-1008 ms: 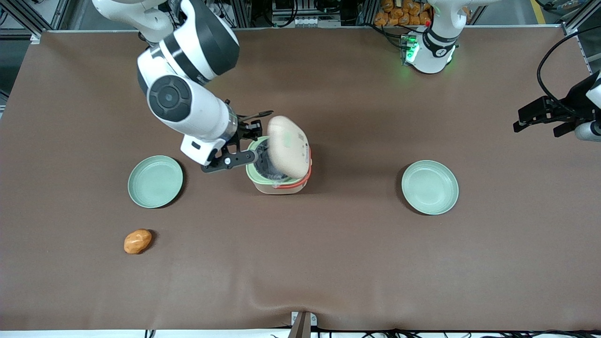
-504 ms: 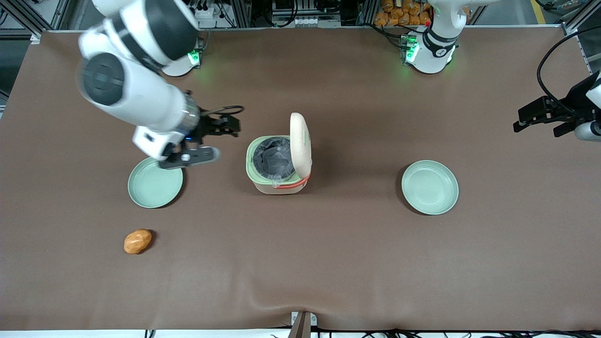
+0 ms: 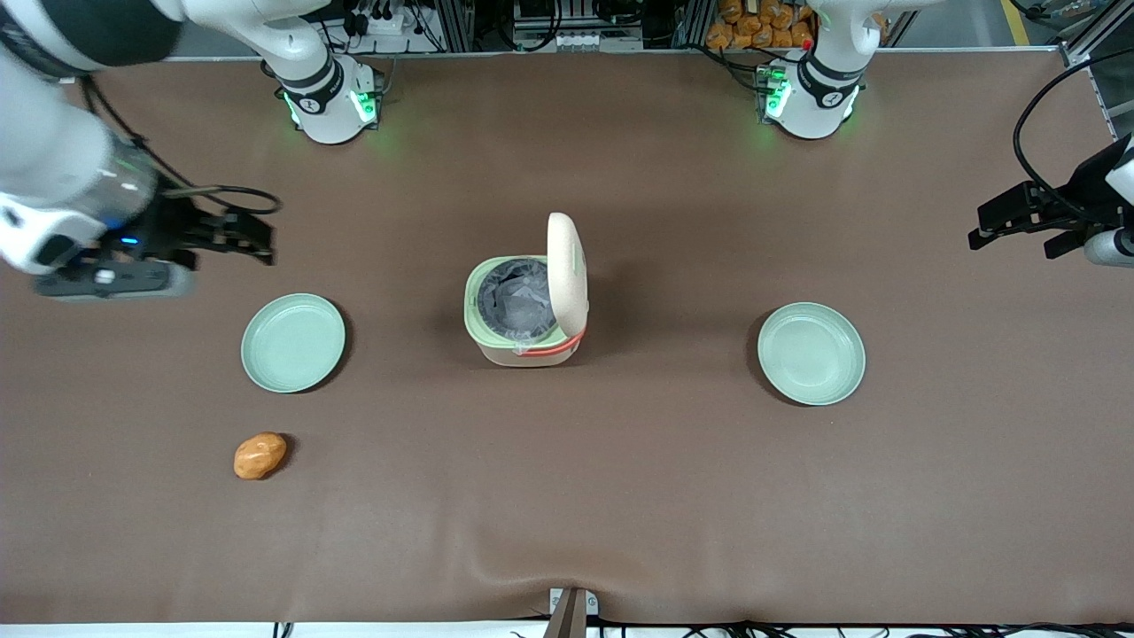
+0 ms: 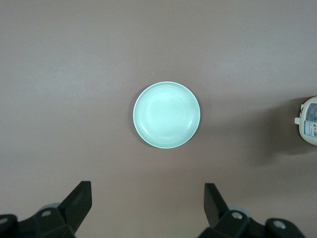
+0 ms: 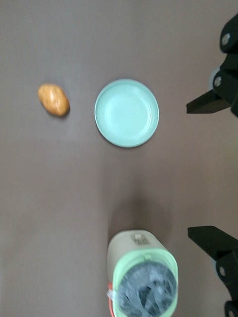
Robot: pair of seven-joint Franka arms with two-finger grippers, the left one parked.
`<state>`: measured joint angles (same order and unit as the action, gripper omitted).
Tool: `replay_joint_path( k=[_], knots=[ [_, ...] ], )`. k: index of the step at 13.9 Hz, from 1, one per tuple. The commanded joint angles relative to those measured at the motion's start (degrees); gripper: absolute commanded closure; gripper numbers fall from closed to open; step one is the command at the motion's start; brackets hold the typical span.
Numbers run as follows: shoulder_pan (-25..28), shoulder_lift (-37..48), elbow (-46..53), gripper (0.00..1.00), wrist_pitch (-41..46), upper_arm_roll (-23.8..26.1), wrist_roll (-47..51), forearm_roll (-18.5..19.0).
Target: Press rice cooker button with right arm
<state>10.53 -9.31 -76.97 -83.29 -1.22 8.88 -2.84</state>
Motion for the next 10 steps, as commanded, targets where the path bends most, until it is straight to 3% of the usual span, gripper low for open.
replay_joint_path(
  k=[1,10],
  knots=[
    [-6.55,2.45,-1.95,0.00,0.76,1.57,-2.12,0.82],
    [-12.73,5.70,-3.89,0.00,3.40,2.89,-2.56,0.65]
  ],
)
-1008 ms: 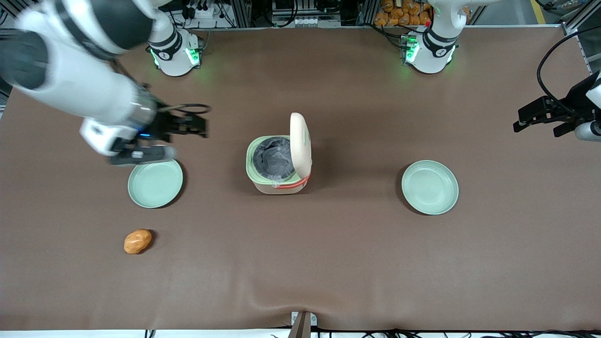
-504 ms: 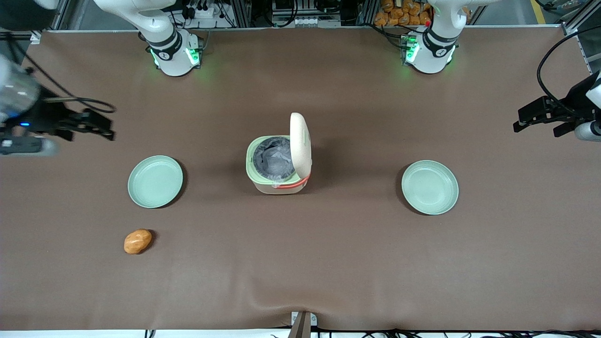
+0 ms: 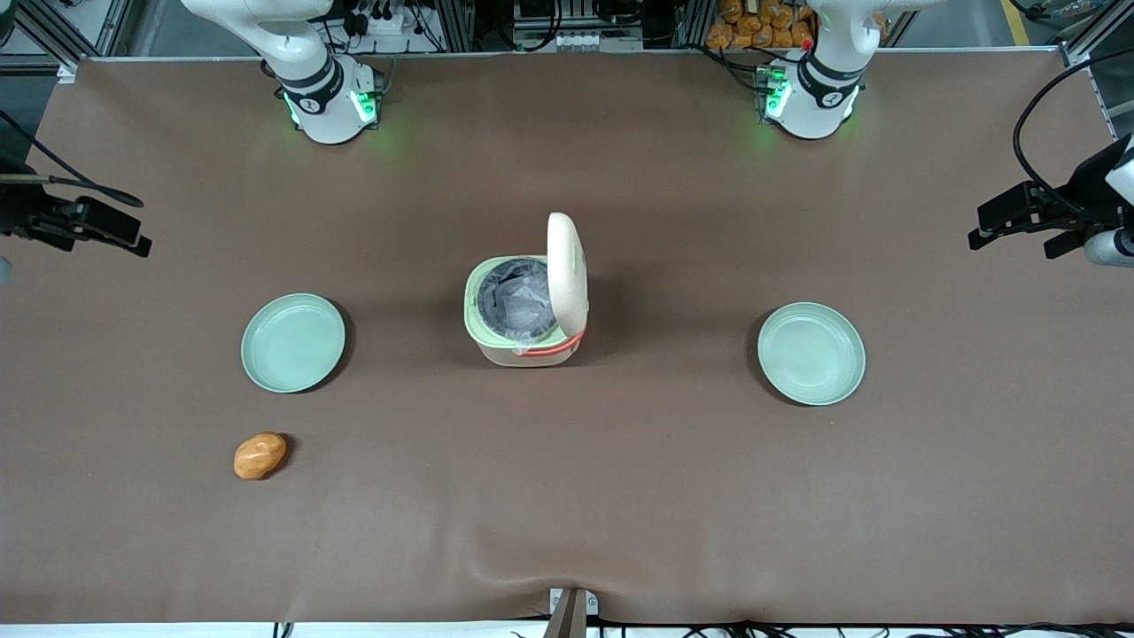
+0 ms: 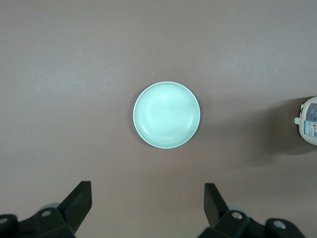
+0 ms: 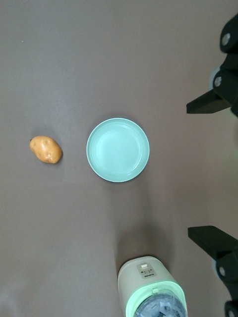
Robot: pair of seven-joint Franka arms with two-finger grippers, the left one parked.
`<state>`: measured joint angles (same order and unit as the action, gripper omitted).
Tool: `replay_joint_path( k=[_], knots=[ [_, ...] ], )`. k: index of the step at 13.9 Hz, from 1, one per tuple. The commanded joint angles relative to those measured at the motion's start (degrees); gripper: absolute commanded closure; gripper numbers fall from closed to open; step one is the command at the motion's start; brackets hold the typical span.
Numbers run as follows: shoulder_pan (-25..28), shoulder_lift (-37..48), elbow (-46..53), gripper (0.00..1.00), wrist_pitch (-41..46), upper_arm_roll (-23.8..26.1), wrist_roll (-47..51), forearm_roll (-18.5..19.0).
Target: Press rice cooker button with right arm
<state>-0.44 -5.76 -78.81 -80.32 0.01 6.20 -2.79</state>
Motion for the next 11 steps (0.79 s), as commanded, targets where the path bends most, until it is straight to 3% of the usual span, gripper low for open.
replay_joint_path(
  k=[1,11],
  knots=[
    [-1.76,2.16,-2.05,0.00,1.04,1.66,0.13,0.59],
    [-1.41,2.86,-1.79,0.00,2.98,1.66,0.57,1.38]
  ],
)
